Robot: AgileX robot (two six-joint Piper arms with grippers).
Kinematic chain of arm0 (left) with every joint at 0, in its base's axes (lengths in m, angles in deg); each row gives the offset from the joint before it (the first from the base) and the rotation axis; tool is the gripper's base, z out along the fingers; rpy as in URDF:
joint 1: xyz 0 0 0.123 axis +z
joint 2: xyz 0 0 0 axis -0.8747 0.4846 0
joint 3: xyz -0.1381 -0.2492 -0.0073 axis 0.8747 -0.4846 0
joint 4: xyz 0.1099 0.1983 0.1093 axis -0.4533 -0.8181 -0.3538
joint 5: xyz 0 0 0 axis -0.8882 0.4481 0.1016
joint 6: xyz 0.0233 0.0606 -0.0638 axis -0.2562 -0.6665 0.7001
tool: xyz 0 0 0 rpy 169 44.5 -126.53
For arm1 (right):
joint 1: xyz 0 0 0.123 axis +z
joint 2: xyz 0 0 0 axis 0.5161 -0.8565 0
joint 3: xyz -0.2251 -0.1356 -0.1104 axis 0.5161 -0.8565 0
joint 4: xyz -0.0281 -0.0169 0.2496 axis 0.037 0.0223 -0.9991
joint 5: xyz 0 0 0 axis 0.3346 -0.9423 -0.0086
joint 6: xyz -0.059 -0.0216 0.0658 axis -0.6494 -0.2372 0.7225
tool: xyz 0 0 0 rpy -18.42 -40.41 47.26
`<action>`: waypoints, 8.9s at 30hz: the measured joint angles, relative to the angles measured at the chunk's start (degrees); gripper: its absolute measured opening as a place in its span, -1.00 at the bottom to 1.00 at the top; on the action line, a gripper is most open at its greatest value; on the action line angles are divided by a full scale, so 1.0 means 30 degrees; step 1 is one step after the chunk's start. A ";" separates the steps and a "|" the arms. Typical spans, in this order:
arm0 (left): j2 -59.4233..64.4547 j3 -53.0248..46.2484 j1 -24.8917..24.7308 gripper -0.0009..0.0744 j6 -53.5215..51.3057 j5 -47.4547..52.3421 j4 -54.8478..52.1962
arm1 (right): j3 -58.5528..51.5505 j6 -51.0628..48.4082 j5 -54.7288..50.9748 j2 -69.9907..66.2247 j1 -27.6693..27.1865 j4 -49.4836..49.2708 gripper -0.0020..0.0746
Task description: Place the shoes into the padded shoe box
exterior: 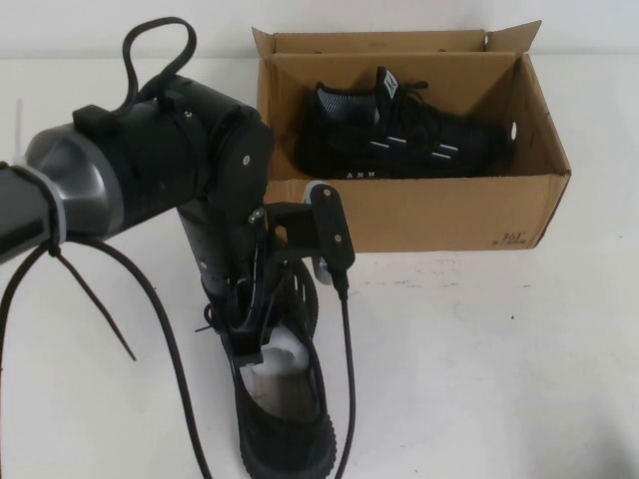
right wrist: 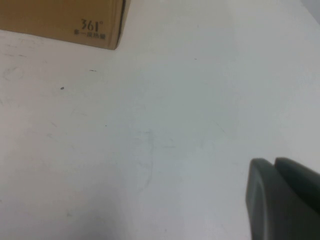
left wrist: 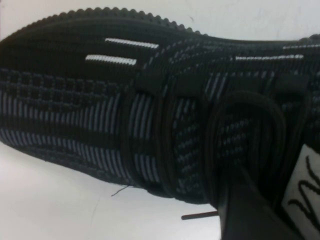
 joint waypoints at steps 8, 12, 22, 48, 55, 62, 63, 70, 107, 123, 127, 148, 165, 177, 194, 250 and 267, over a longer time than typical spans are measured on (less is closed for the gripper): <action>0.0000 0.0000 0.0000 -0.51 0.0000 0.0073 0.0313 | 0.0000 0.0000 0.0000 0.0000 0.0000 0.0000 -0.97; 0.0000 0.0000 0.0000 -0.51 0.0000 0.0039 0.0351 | 0.0000 0.0049 0.0000 0.0000 0.0000 0.0000 -0.97; 0.0000 0.0000 0.0000 -0.51 0.0000 0.0039 0.0420 | 0.0000 -0.0033 0.0000 0.0000 0.0000 0.0000 -0.97; -0.0152 0.0000 0.0000 -0.88 0.0076 -0.0812 0.0793 | 0.0000 0.0009 0.0000 0.0000 0.0000 0.0000 -0.97; -0.0152 0.0580 -0.0323 -0.95 0.3217 -0.0078 0.0023 | 0.0000 0.0009 0.0000 0.0000 0.0000 0.0000 -0.97; -0.0303 0.4541 -0.1637 -0.96 0.9256 0.1835 -0.0832 | 0.0000 0.0009 0.0000 0.0000 0.0000 0.0000 -0.97; -0.0303 0.5074 -0.1773 -0.96 1.0246 0.1913 -0.0843 | 0.0000 0.0009 0.0000 0.0000 0.0000 0.0000 -0.97; -0.0304 0.9367 -0.2283 -0.97 1.5404 0.2173 -0.0843 | 0.0000 0.0006 0.0000 0.0000 0.0000 0.0000 -0.97; 0.8875 2.0500 -0.0836 -0.97 2.2851 -0.1679 -0.0451 | 0.0000 0.0011 0.0000 0.0000 0.0000 0.0000 -0.97; 0.9729 2.0535 -0.0412 -0.97 2.3387 -0.2392 -0.0519 | 0.0000 0.0010 0.0000 0.0000 0.0000 0.0000 -0.97; 0.9709 2.0535 -0.0366 -0.97 2.3824 -0.2392 -0.1036 | 0.0000 0.0010 0.0000 0.0000 0.0000 0.0000 -0.97; 1.0537 2.0573 -0.0522 -0.97 2.4104 -0.2932 -0.0552 | 0.0000 0.0010 0.0000 0.0000 0.0000 0.0000 -0.97; 1.0693 2.2059 -0.1088 -0.97 2.4104 -0.1562 -0.0304 | 0.0000 -0.0036 0.0000 0.0000 0.0000 0.0000 -0.97; 1.1608 2.2105 -0.1088 -0.97 2.4134 -0.0818 -0.0339 | 0.0000 0.0011 0.0000 0.0000 0.0000 0.0000 -0.97; 1.2061 2.2105 -0.1088 -0.97 2.2874 -0.0246 -0.0413 | 0.0000 0.0011 0.0000 0.0000 0.0000 0.0000 -0.96; 1.1022 2.2191 -0.0725 0.15 1.8762 0.0324 0.1240 | 0.0000 0.0008 0.0000 0.0000 0.0000 0.0000 -0.97; 0.5599 1.9775 -0.0315 -0.97 1.5958 0.2319 -0.2436 | 0.0000 0.0008 0.0000 0.0000 0.0000 0.0000 -0.97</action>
